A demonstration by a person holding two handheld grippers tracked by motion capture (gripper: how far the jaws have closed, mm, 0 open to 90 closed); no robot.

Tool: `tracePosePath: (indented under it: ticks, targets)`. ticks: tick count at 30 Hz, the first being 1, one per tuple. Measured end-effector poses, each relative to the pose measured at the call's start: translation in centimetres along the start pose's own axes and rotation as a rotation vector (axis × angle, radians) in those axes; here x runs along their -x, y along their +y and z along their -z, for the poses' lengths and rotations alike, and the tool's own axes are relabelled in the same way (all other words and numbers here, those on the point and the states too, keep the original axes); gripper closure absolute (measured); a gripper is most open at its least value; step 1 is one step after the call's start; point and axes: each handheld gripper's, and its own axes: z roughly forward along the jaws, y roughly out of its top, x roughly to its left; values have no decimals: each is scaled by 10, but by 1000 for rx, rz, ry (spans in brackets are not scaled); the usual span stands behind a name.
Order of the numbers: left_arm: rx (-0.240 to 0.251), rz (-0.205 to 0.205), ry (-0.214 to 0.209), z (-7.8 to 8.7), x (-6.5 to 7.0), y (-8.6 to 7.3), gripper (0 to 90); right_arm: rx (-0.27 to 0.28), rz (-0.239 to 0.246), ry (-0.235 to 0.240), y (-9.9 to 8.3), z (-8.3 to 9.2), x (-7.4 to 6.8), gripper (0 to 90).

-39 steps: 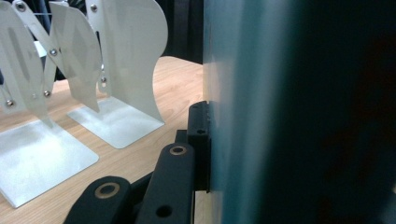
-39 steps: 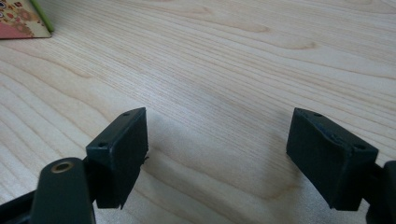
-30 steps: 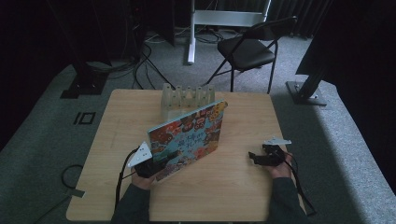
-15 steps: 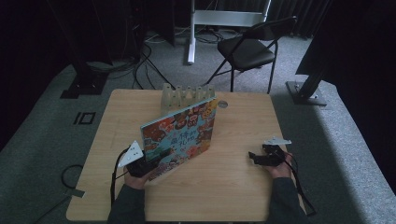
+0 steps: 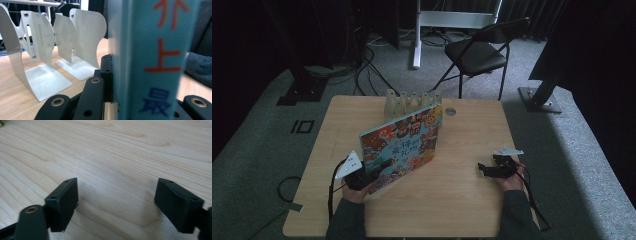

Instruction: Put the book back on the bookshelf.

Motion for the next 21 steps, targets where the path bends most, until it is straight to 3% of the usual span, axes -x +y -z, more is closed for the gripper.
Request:
tracePosePath:
  ticks: [21]
  targets:
    - [2, 11, 47, 15, -5, 3, 809, -12, 7, -19, 0, -1, -1, 139]
